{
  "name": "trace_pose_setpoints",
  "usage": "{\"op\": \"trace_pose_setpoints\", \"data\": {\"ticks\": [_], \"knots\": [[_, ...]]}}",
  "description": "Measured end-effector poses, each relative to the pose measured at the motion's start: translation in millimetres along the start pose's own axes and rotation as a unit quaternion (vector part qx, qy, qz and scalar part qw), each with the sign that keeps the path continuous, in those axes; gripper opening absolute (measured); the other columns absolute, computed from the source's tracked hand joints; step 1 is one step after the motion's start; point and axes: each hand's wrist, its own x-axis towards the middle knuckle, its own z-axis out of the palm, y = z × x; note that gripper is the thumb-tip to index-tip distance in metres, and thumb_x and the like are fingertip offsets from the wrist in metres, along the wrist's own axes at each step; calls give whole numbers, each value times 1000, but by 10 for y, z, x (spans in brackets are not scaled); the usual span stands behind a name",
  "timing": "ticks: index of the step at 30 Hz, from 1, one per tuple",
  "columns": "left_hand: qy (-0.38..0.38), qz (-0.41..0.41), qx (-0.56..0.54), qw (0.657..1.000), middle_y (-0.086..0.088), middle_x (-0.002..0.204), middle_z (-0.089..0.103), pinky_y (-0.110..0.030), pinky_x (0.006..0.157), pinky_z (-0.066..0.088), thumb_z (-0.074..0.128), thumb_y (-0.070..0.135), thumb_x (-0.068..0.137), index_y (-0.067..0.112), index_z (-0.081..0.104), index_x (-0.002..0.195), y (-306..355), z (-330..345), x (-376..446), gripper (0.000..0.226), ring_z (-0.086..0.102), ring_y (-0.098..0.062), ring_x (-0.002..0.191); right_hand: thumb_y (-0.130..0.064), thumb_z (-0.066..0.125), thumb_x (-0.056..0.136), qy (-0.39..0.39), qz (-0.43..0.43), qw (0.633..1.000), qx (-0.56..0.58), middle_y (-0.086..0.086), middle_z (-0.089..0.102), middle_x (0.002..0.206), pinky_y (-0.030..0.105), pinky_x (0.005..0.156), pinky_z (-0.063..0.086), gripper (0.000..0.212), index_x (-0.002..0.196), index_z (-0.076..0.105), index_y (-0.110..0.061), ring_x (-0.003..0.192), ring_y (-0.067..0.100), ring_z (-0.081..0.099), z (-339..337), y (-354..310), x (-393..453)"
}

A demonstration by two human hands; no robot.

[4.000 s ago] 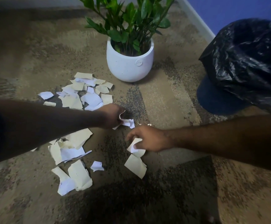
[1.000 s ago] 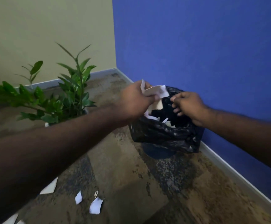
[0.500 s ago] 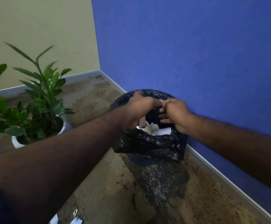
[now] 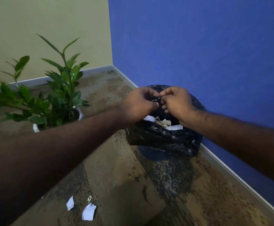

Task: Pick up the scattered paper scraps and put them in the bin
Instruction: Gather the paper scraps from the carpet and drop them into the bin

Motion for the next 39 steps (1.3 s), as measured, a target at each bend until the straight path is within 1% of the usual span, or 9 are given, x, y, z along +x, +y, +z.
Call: {"op": "trace_pose_setpoints", "data": {"ticks": [2, 7, 14, 17, 20, 24, 28, 37, 39], "knots": [[2, 12, 35, 999, 2, 87, 69, -18, 68, 55, 67, 1, 83, 15, 66, 99, -39, -230, -149, 21, 66, -6, 76, -7, 56, 83, -5, -42, 999, -24, -3, 64, 66, 29, 54, 50, 21, 72, 64, -23, 61, 16, 62, 89, -76, -50], [6, -7, 144, 990, -1, 102, 70, -33, 89, 53, 71, 9, 83, 20, 70, 97, -235, -948, -622, 17, 66, -18, 98, -8, 60, 85, -49, -172, 982, -57, -6, 58, 57, 19, 48, 43, 18, 75, 66, -21, 47, 5, 53, 419, -345, -290], [57, -96, 248, 962, 9, 86, 69, -29, 77, 53, 75, 18, 78, 27, 70, 83, -981, -1806, -1443, 12, 68, -14, 82, -3, 61, 83, -182, -315, 927, -98, -18, 55, 61, 6, 53, 36, 13, 84, 71, -11, 54, -3, 52, 1061, -570, -892], [46, -131, 295, 945, 8, 92, 68, -24, 71, 48, 76, 19, 77, 31, 67, 85, -1433, -2066, -1802, 17, 66, -16, 79, -2, 62, 80, -242, -324, 905, -132, -11, 61, 66, 16, 57, 40, 14, 84, 72, -11, 54, -1, 50, 1388, -477, -1153], [-47, -173, 408, 895, 0, 114, 62, -15, 72, 34, 74, 22, 77, 21, 68, 107, -1837, -2321, -2149, 31, 52, -8, 88, 0, 63, 77, -295, -341, 877, -165, -2, 65, 76, 17, 64, 38, 15, 83, 73, -10, 59, -1, 49, 1696, -352, -1383], [-136, -222, 462, 848, -4, 123, 52, -22, 77, 36, 76, 27, 75, 23, 58, 121, -2167, -2584, -2483, 50, 57, -19, 102, -4, 61, 76, -359, -323, 848, -219, -1, 69, 80, 20, 64, 35, 17, 83, 73, -14, 66, 4, 49, 1998, -192, -1588], [-129, -235, 482, 834, 0, 124, 47, -26, 77, 39, 81, 41, 67, 27, 53, 121, -2366, -2749, -2617, 62, 53, -22, 109, -5, 59, 78, -406, -306, 827, -238, -2, 69, 80, 22, 65, 37, 17, 85, 72, -14, 68, 6, 51, 2215, -150, -1706], [-54, -222, 490, 841, 2, 114, 51, -40, 85, 49, 79, 43, 66, 27, 53, 111, -2625, -2858, -2649, 55, 51, -22, 106, -15, 67, 79, -464, -248, 811, -256, 0, 64, 76, 28, 70, 46, 4, 83, 66, -15, 71, 17, 58, 2755, -129, -1795], [-32, -215, 490, 844, 1, 114, 50, -39, 84, 48, 78, 43, 66, 25, 52, 112, -2710, -2886, -2626, 55, 51, -23, 106, -23, 73, 77, -470, -217, 813, -267, -1, 61, 81, 27, 73, 45, 17, 89, 63, -18, 77, 17, 57, 2907, -84, -1798]]}}
